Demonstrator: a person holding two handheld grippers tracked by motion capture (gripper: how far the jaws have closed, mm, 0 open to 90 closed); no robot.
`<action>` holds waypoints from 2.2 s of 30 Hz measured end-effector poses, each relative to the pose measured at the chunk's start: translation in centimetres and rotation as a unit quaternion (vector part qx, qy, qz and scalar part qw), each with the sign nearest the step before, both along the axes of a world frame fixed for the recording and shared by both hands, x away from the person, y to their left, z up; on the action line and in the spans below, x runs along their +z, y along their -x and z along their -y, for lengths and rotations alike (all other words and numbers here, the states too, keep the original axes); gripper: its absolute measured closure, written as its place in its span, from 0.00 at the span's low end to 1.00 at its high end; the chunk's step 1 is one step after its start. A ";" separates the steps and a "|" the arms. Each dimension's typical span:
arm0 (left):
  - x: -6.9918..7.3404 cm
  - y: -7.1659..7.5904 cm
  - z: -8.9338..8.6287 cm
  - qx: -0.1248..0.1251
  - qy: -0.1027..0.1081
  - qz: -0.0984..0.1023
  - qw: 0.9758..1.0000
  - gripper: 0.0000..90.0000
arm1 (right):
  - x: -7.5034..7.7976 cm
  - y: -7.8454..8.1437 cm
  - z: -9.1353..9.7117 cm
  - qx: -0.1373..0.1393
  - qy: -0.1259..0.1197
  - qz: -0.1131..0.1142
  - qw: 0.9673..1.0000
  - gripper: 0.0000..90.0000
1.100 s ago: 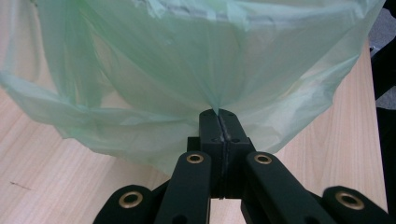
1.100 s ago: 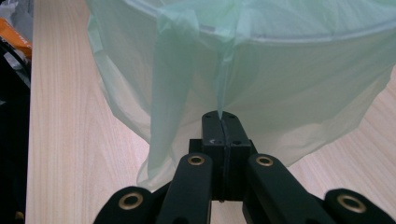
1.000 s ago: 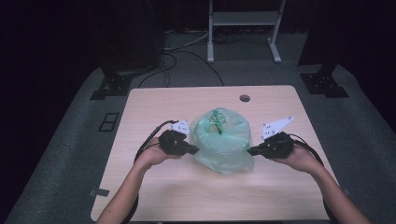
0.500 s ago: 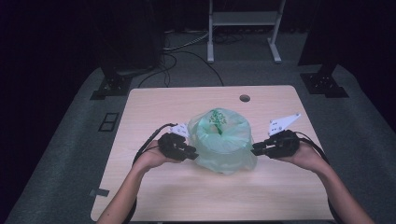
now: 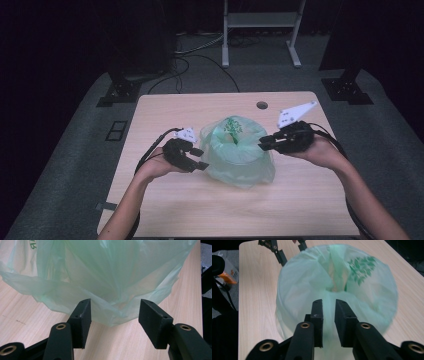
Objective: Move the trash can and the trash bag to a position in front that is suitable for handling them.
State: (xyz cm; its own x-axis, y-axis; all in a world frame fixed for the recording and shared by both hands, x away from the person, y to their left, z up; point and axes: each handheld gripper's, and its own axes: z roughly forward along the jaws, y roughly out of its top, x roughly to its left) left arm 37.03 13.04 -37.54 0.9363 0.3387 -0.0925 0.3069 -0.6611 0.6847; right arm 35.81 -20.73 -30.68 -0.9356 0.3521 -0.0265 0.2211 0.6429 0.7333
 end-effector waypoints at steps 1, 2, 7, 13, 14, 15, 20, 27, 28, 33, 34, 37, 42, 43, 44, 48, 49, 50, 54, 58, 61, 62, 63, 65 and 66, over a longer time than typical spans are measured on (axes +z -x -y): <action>0.0 0.0 0.0 0.000 0.000 0.000 1.000 0.46 | 0.0 -0.2 -0.6 0.002 0.004 -0.001 1.000 0.87; 0.0 0.1 0.0 0.000 0.001 0.001 1.000 0.46 | 0.0 -0.2 -0.6 0.002 0.004 -0.001 1.000 0.87; 0.2 0.1 -0.1 0.000 0.003 0.002 1.000 0.42 | -1.0 -2.2 -4.6 0.012 0.036 -0.019 0.999 0.92; 0.4 0.3 -0.3 -0.001 0.009 0.007 1.000 0.40 | -1.8 -2.8 -7.2 0.021 0.079 -0.028 0.996 0.93; 0.4 0.4 -0.3 -0.001 0.009 0.009 1.000 0.38 | -2.0 -2.4 -7.9 0.033 0.091 -0.027 0.995 0.93; 0.4 0.4 -0.3 -0.001 0.009 0.009 1.000 0.38 | -2.0 -2.4 -7.9 0.033 0.091 -0.027 0.995 0.93; 0.6 0.6 -0.4 -0.002 0.009 0.010 1.000 0.36 | -2.1 -0.5 -8.8 0.060 0.101 -0.021 0.993 0.93; 0.8 0.8 -0.1 -0.010 0.006 0.009 1.000 0.34 | -2.0 1.3 -8.9 0.073 0.100 -0.012 0.992 0.93; 0.8 0.8 -0.1 -0.010 0.006 0.009 1.000 0.34 | -2.0 1.3 -8.9 0.073 0.100 -0.012 0.992 0.93; 0.7 0.8 0.0 -0.016 0.003 0.004 1.000 0.32 | -2.1 2.2 -8.6 0.078 0.098 -0.014 0.992 0.93; 0.6 0.8 0.0 -0.019 0.002 0.001 1.000 0.32 | -2.1 2.4 -8.5 0.080 0.096 -0.016 0.992 0.93; 0.2 1.0 0.1 -0.033 -0.005 -0.010 0.999 0.29 | -2.1 3.1 -8.4 0.090 0.099 -0.023 0.991 0.93; -0.5 1.3 0.3 -0.049 -0.011 -0.021 0.999 0.27 | -2.0 3.3 -8.1 0.101 0.114 -0.027 0.988 0.90; -0.6 1.2 0.4 -0.048 -0.011 -0.022 0.999 0.27 | -1.9 3.1 -8.0 0.096 0.112 -0.026 0.989 0.90; -0.7 1.2 0.4 -0.047 -0.011 -0.023 0.999 0.26 | -1.6 2.4 -7.6 0.075 0.114 -0.016 0.991 0.89; -1.1 1.0 0.5 -0.044 -0.015 -0.028 0.999 0.26 | -1.8 0.8 -6.7 0.040 0.135 -0.016 0.990 0.89; -1.1 1.0 0.5 -0.044 -0.015 -0.028 0.999 0.26 | -1.8 0.8 -6.7 0.040 0.135 -0.016 0.990 0.89; -1.4 0.9 0.5 -0.041 -0.016 -0.030 0.999 0.26 | -2.1 0.2 -6.2 0.028 0.140 -0.020 0.990 0.89; -1.8 0.8 0.7 -0.039 -0.017 -0.033 0.999 0.26 | -2.6 -0.7 -5.3 0.006 0.148 -0.028 0.989 0.89; -2.1 0.7 0.9 -0.038 -0.016 -0.034 0.999 0.26 | -3.0 -1.7 -4.5 -0.011 0.152 -0.033 0.988 0.89; -2.0 0.7 0.9 -0.037 -0.016 -0.034 0.999 0.26 | -3.0 -2.0 -4.2 -0.019 0.155 -0.031 0.987 0.90; -2.0 0.7 0.9 -0.037 -0.016 -0.034 0.999 0.26 | -3.0 -2.0 -4.2 -0.019 0.155 -0.031 0.987 0.90; -2.0 0.7 0.8 -0.037 -0.016 -0.034 0.999 0.26 | -3.0 -2.1 -4.1 -0.020 0.155 -0.032 0.987 0.90; -1.9 0.8 0.7 -0.036 -0.017 -0.034 0.999 0.26 | -2.9 -2.0 -4.2 -0.020 0.160 -0.030 0.986 0.90; -1.9 0.8 0.6 -0.034 -0.016 -0.034 0.999 0.26 | -2.8 -1.9 -4.2 -0.016 0.158 -0.033 0.987 0.89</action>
